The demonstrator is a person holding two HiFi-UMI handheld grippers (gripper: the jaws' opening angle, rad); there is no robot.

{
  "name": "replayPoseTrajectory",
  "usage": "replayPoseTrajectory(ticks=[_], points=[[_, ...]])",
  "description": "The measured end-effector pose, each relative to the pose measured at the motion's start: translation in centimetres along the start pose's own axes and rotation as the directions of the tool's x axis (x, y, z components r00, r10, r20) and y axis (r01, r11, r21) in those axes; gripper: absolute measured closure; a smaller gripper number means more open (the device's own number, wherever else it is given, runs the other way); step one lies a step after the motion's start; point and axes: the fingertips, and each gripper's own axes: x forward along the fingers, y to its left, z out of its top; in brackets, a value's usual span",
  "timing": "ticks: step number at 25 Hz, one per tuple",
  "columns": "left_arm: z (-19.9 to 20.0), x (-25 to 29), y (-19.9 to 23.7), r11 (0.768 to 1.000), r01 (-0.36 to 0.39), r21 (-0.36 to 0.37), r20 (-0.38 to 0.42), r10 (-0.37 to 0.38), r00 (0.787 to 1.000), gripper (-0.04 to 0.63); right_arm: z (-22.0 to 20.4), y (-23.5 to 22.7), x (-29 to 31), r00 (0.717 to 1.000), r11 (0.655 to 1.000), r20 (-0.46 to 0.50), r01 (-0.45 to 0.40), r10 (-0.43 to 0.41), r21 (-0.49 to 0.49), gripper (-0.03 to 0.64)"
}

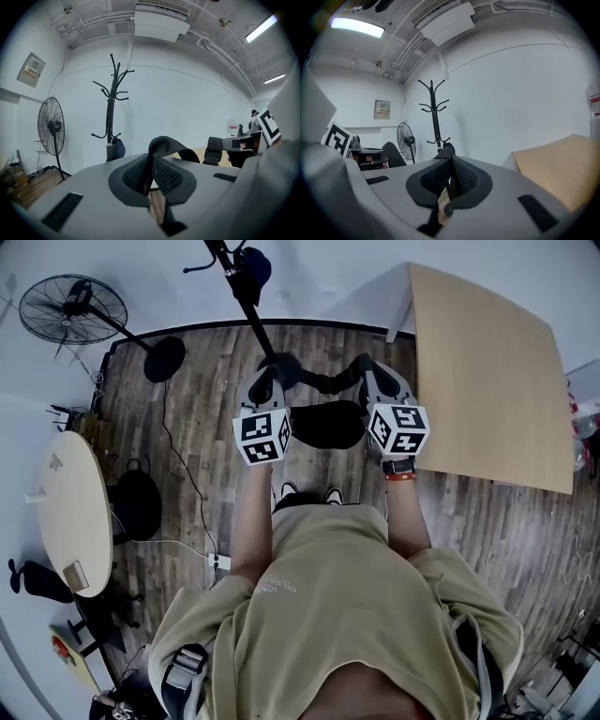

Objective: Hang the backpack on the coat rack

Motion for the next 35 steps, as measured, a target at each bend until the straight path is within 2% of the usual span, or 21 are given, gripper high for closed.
replayPoseTrajectory(ticks=[7,13,19,24,35], points=[[-1.1,1.5,0.0,1.0,-0.011,-0.015,-0.033,0.011,0.999,0.565,-0.7,-0.8,2.2,0.999,0.999,-0.034,-0.031,0.031,0.007,0.599],[-1.5,4.6,0.9,1.0,0.009,-0.023,-0.029,-0.01,1.0,0.565,-1.5,-2.0,5.0,0.999,1.0,-0.05,-0.011,0.012,0.019,0.598],[-1.2,10.3,3.7,0.999,0.011,-0.048,-0.022,-0.012,1.0,0.565,-1.1,-3.1,10.8,0.998,1.0,-0.07,-0.004,0.005,0.005,0.598],[0.6,14.3,6.2,0.998,0.009,-0.058,-0.008,-0.009,1.0,0.565,0.3,-3.5,15.3,0.997,1.0,-0.073,-0.004,0.004,0.003,0.598],[2.9,20.5,11.6,0.997,0.011,-0.08,0.022,-0.009,1.0,0.565,3.4,-2.8,23.6,0.999,1.0,-0.05,-0.003,0.002,-0.02,0.598]])
